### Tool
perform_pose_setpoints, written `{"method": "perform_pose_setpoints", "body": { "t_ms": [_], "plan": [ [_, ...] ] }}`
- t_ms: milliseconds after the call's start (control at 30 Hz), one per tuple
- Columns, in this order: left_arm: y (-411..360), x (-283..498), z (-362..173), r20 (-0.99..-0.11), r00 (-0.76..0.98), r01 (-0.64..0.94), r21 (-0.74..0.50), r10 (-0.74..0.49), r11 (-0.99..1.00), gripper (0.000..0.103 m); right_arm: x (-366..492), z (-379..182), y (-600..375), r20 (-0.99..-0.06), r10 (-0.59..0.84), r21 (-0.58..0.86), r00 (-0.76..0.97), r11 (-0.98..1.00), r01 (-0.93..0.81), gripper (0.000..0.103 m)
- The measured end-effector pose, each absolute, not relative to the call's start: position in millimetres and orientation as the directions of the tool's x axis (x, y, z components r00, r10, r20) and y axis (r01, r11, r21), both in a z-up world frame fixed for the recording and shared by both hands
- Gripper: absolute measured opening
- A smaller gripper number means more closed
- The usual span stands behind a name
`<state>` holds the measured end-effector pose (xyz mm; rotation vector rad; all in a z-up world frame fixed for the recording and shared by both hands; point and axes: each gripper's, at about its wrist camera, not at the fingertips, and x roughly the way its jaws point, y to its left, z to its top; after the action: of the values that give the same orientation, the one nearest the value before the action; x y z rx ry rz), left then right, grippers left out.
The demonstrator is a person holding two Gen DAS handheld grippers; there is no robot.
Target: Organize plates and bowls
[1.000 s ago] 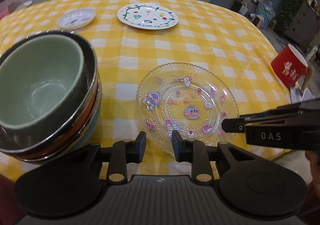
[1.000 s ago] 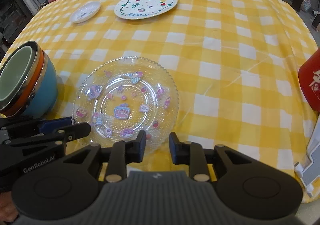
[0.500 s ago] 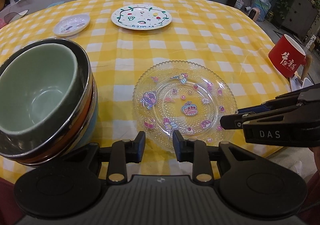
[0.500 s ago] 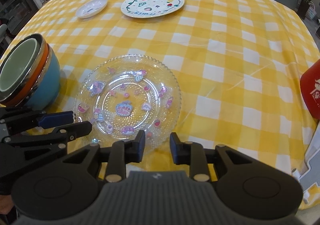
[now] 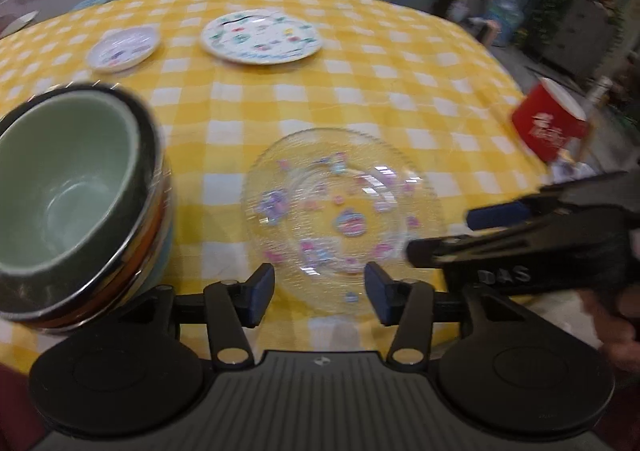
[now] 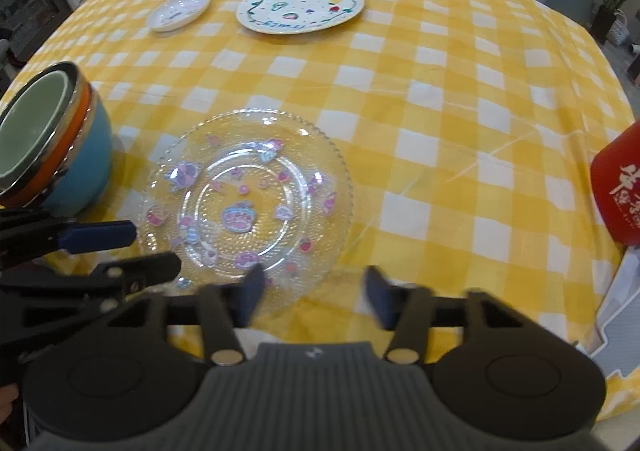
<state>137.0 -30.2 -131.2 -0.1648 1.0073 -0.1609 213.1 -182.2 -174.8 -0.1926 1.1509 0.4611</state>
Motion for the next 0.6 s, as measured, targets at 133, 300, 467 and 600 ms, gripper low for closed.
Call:
{"method": "perform_pose_setpoints", "body": {
  "t_ms": [133,300,467,600],
  "plan": [
    [-28.7,133.1,-118.3,-0.798,0.555,0.059,-0.244,-0.235,0.968,0.065,215.6,-170.7,-188.0,-0.902,0.244,0.081,0.356,0.906,-0.415,0.086],
    [-22.7,131.4,-102.8,-0.774,0.572,0.070,-0.286,-0.273,0.956,0.067,218.7,-163.5,-194.5,-0.880,0.239,0.074,0.411,0.923,-0.377,0.096],
    [-23.6,123.9,-75.3,-0.768,0.609,0.055,-0.210,-0.199,0.976,0.067,221.5,-158.1,-201.5,-0.863,0.242,0.091,0.444,0.938,-0.335,0.098],
    [-18.2,119.5,-56.4,-0.768,0.624,0.043,-0.156,-0.149,0.987,0.067,219.5,-145.4,-204.5,-0.844,0.250,0.112,0.475,0.948,-0.300,0.098]
  ]
}}
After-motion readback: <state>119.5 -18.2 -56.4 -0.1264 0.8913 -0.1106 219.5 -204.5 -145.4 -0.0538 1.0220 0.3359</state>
